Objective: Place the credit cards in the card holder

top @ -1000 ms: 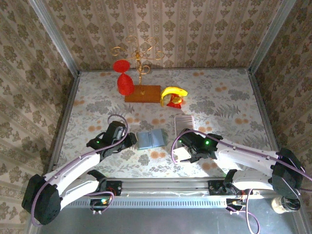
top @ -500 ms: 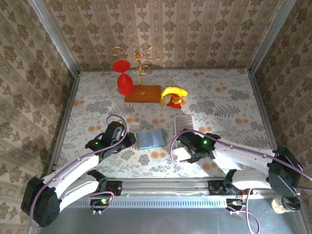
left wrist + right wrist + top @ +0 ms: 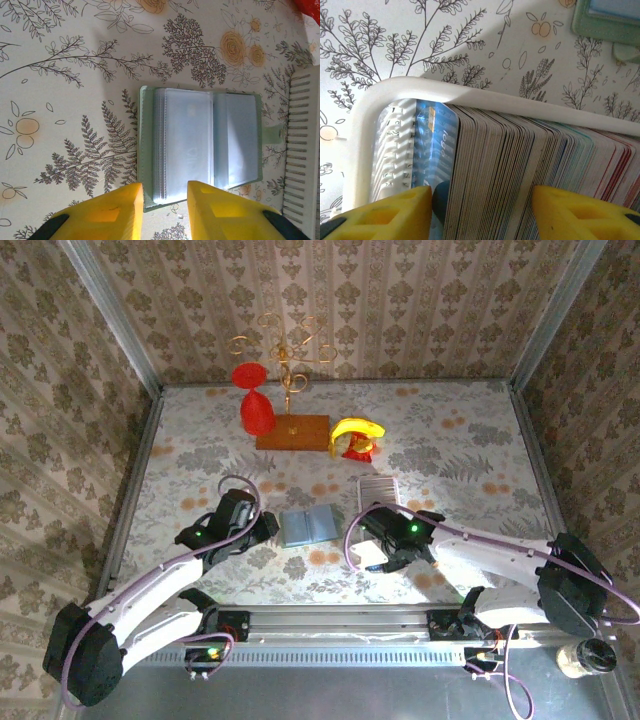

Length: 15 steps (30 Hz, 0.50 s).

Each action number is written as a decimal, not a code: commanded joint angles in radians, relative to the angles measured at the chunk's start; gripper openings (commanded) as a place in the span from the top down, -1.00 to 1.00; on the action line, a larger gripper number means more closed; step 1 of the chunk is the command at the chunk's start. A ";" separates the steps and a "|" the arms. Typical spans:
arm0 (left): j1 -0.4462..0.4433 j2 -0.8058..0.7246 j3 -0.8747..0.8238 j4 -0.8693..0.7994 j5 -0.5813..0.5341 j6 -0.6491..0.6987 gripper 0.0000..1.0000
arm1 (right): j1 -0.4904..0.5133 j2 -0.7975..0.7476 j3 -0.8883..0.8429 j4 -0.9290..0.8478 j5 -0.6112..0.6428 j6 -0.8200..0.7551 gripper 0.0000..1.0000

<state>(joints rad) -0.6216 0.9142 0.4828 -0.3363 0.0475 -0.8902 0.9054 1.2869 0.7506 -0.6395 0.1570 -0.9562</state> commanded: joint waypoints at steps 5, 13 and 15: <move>-0.006 0.000 -0.010 -0.013 -0.018 -0.012 0.43 | -0.006 0.011 0.007 -0.016 -0.021 -0.004 0.22; -0.006 0.002 -0.016 -0.008 -0.017 -0.017 0.46 | -0.006 -0.035 0.011 -0.046 -0.019 -0.009 0.39; -0.006 0.002 -0.016 -0.008 -0.016 -0.016 0.47 | -0.006 -0.039 0.013 -0.052 -0.019 -0.010 0.43</move>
<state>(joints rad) -0.6216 0.9146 0.4820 -0.3363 0.0471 -0.8974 0.9058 1.2629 0.7620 -0.6788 0.1307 -0.9512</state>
